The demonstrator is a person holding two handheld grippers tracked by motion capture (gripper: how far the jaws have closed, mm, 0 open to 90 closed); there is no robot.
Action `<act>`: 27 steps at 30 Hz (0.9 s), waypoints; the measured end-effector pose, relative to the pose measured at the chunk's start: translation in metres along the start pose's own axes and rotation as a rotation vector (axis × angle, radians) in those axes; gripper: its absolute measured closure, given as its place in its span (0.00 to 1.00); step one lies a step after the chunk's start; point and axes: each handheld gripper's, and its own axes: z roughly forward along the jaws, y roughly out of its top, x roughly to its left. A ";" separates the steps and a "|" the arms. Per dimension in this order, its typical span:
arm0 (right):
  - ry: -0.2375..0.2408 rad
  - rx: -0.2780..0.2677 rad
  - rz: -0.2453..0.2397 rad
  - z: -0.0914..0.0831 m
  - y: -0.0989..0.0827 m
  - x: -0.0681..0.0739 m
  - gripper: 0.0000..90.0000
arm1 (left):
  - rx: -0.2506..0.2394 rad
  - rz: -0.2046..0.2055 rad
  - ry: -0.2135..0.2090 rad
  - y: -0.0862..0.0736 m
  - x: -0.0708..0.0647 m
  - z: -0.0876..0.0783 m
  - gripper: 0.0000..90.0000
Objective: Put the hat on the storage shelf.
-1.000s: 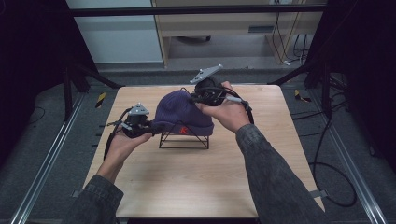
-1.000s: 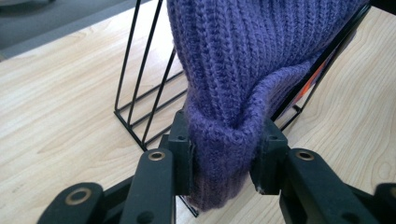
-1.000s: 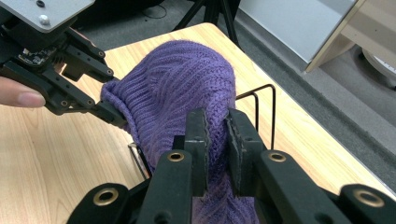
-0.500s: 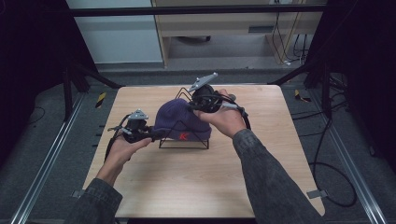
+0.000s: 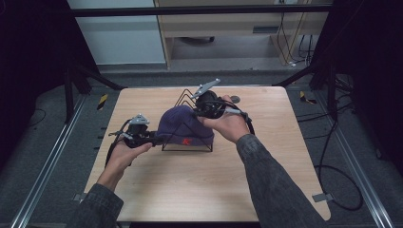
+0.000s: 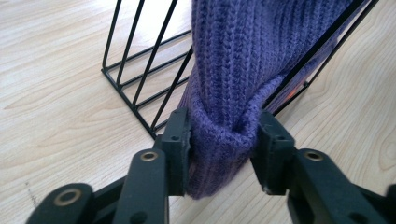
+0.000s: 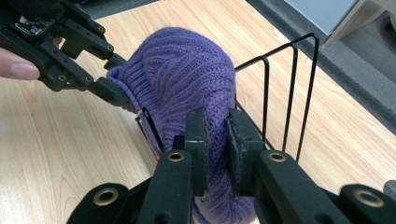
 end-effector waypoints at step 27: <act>0.012 0.019 0.029 -0.001 -0.014 -0.003 0.74 | 0.040 -0.009 0.026 -0.005 0.002 0.005 0.71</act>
